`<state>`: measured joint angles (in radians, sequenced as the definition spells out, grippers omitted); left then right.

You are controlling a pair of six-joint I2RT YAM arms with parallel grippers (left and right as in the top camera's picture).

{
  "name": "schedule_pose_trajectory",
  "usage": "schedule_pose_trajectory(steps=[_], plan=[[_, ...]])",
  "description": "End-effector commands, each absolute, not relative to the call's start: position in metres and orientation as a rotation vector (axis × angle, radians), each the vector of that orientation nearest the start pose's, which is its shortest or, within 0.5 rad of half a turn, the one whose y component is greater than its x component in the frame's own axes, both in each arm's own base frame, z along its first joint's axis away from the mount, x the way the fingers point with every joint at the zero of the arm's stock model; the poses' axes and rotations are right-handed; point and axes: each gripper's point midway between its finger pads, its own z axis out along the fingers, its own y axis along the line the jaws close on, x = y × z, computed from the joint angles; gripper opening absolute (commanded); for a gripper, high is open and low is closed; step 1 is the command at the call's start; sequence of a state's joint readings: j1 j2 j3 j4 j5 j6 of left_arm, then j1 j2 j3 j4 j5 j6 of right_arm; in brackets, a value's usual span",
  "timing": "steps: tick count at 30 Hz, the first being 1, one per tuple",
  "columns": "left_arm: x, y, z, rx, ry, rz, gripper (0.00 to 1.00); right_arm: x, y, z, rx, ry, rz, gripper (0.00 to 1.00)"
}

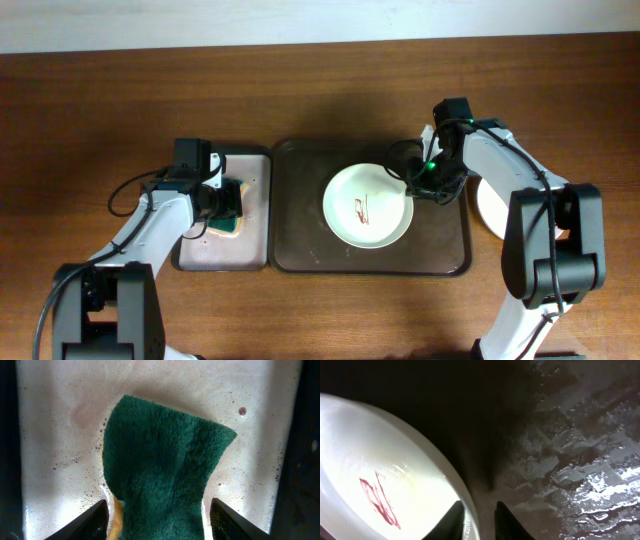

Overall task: Clean dirty plates on tray and stack at the side
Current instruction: 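Grasp the remaining white plate with the right gripper and pull it to tray center, then dip the sponge in the soapy water with the left gripper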

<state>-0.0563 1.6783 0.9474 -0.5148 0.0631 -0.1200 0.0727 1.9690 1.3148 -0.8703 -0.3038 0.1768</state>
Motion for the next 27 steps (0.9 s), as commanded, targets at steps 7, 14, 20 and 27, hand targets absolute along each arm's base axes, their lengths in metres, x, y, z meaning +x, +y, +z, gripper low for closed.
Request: schedule_pose_trajectory(steps=[7, 14, 20, 27], plan=[[0.348, -0.032, 0.022, -0.07, 2.827, -0.133, 0.59, 0.331, 0.077, -0.008, 0.145, 3.183, 0.444, 0.12], [0.346, -0.032, 0.012, -0.071, 2.841, -0.133, 0.32, 0.331, 0.09, -0.008, 0.082, 3.178, 0.443, 0.11], [0.335, -0.031, -0.017, -0.078, 2.931, -0.125, 0.27, 0.331, 0.09, -0.008, 0.082, 3.178, 0.442, 0.11], [0.329, -0.031, -0.03, -0.08, 2.974, -0.128, 0.0, 0.331, 0.09, -0.008, 0.082, 3.181, 0.442, 0.11]])
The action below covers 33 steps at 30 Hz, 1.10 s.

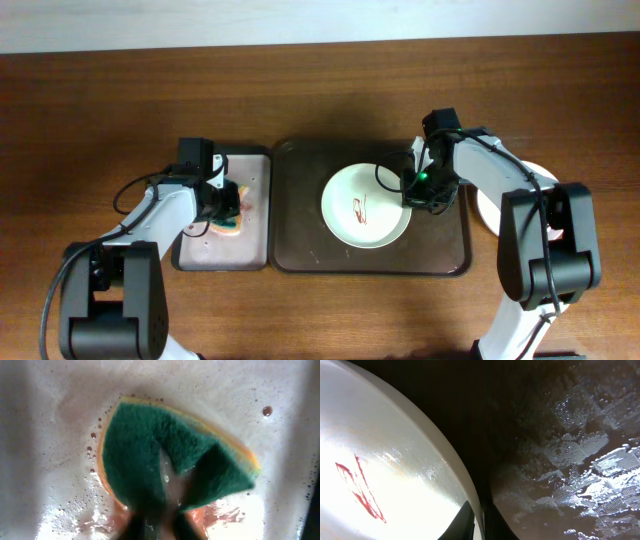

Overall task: Clean dirty plates on tray and stack at the side
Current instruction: 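Dip the sponge in the soapy water with the left gripper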

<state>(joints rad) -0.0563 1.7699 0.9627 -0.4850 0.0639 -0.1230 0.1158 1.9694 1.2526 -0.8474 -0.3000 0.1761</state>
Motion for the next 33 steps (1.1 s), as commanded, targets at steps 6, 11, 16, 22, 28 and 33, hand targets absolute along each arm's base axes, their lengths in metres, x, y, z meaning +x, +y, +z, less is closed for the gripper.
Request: schedule_pose_trajectory(steps=[6, 11, 16, 22, 28, 33], plan=[[0.338, -0.05, -0.013, -0.063, 2.948, -0.289, 0.0, 0.33, 0.09, -0.008, 0.084, 3.185, 0.441, 0.11], [0.379, -0.042, 0.06, -0.041, 2.71, -0.217, 0.0, 0.329, 0.09, -0.008, 0.085, 3.186, 0.441, 0.11], [0.387, -0.035, 0.111, -0.039, 2.556, -0.162, 0.0, 0.329, 0.089, -0.008, 0.086, 3.189, 0.435, 0.11], [0.39, -0.014, 0.148, -0.08, 2.423, 0.148, 0.0, 0.329, 0.089, -0.008, 0.085, 3.189, 0.434, 0.11], [0.389, -0.012, 0.161, -0.076, 2.353, 0.388, 0.0, 0.329, 0.089, -0.008, 0.086, 3.189, 0.434, 0.11], [0.387, -0.01, 0.168, -0.076, 2.314, 0.493, 0.0, 0.329, 0.089, -0.008, 0.086, 3.19, 0.434, 0.11]])
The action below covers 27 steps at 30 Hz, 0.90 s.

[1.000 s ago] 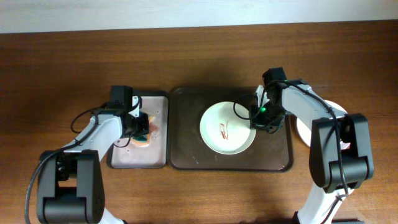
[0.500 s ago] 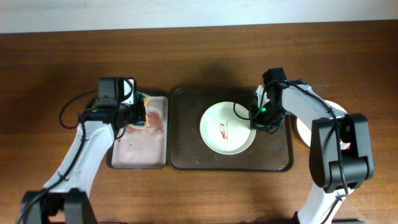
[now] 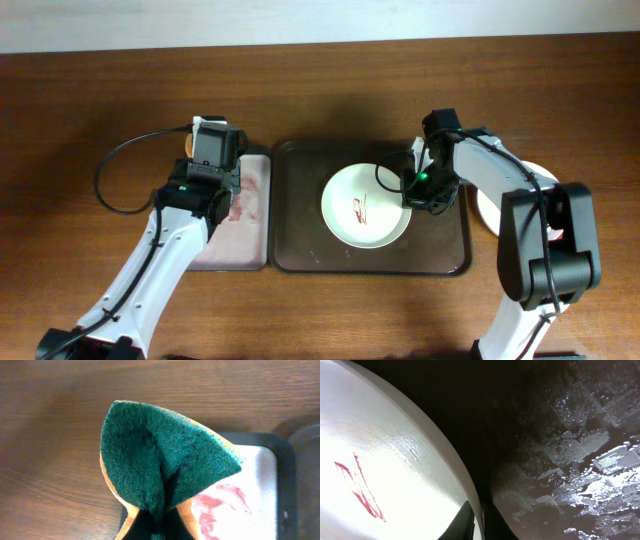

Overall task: Clean dirty plates on tray and stack at the side
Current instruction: 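Dip the sponge in the soapy water with the left gripper, then scrub the white plate with the sponge while the right gripper holds it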

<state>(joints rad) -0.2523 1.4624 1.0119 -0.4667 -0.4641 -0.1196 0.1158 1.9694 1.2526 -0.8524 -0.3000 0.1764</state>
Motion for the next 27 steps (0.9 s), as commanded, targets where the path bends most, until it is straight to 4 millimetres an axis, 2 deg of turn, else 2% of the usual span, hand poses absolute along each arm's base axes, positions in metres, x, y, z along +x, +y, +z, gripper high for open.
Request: schedule_pose_trajectory(steps=[1, 19, 21, 24, 25, 27], plan=[[0.387, -0.011, 0.168, -0.075, 2.315, 0.493, 0.0, 0.329, 0.089, -0.008, 0.086, 3.19, 0.434, 0.11], [0.387, -0.011, 0.167, -0.074, 2.317, 0.489, 0.0, 0.329, 0.088, -0.008, 0.086, 3.189, 0.43, 0.11], [0.387, -0.018, 0.163, -0.083, 2.336, 0.426, 0.0, 0.329, 0.088, -0.008, 0.086, 3.189, 0.43, 0.1], [0.375, -0.053, 0.138, -0.027, 2.475, 0.122, 0.0, 0.327, 0.089, -0.008, 0.088, 3.196, 0.436, 0.07], [0.37, -0.056, 0.13, -0.036, 2.513, 0.073, 0.0, 0.327, 0.089, -0.008, 0.088, 3.197, 0.436, 0.04], [0.361, -0.063, 0.116, -0.049, 2.578, -0.02, 0.0, 0.323, 0.094, -0.006, 0.093, 3.209, 0.491, 0.04]])
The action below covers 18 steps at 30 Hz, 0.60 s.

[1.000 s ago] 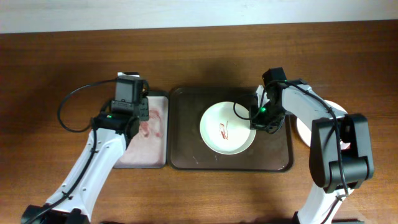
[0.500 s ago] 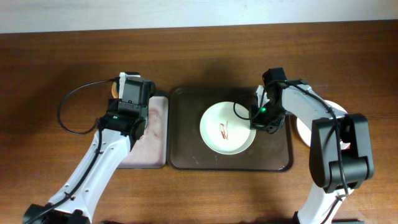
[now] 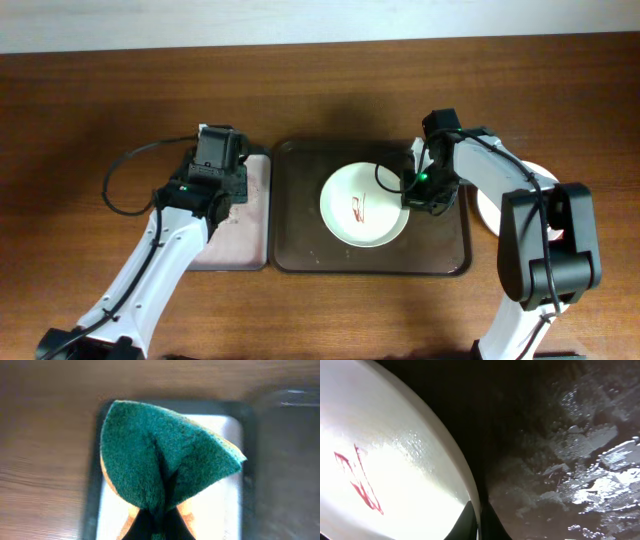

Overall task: Clean dirty plates on tray and stack at the side
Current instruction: 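Scrub the white plate with the sponge while the right gripper holds it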

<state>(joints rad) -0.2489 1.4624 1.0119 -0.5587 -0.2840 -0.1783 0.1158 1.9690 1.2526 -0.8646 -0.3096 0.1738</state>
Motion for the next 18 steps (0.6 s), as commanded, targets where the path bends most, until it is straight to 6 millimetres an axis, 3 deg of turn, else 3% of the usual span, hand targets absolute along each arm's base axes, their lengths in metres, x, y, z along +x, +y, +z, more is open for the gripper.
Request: schedule_pose_trajectory(steps=[1, 5, 11, 12, 16, 18], plan=[[0.359, -0.069, 0.11, -0.039, 2.601, -0.079, 0.0, 0.32, 0.098, -0.004, 0.095, 3.214, 0.532, 0.04], [0.347, -0.103, 0.089, 0.024, 2.697, -0.374, 0.0, 0.314, 0.106, -0.001, 0.106, 3.233, 0.609, 0.04], [0.346, -0.115, 0.082, 0.045, 2.716, -0.465, 0.0, 0.314, 0.106, -0.001, 0.106, 3.232, 0.608, 0.04], [0.345, -0.138, 0.091, 0.102, 2.677, -0.625, 0.0, 0.314, 0.106, -0.001, 0.106, 3.232, 0.609, 0.04], [0.348, -0.173, 0.101, 0.085, 2.63, -0.734, 0.0, 0.31, 0.111, 0.0, 0.078, 3.244, 0.607, 0.04], [0.345, -0.202, 0.097, 0.105, 2.625, -0.784, 0.0, 0.308, 0.119, -0.001, 0.035, 3.247, 0.603, 0.04]])
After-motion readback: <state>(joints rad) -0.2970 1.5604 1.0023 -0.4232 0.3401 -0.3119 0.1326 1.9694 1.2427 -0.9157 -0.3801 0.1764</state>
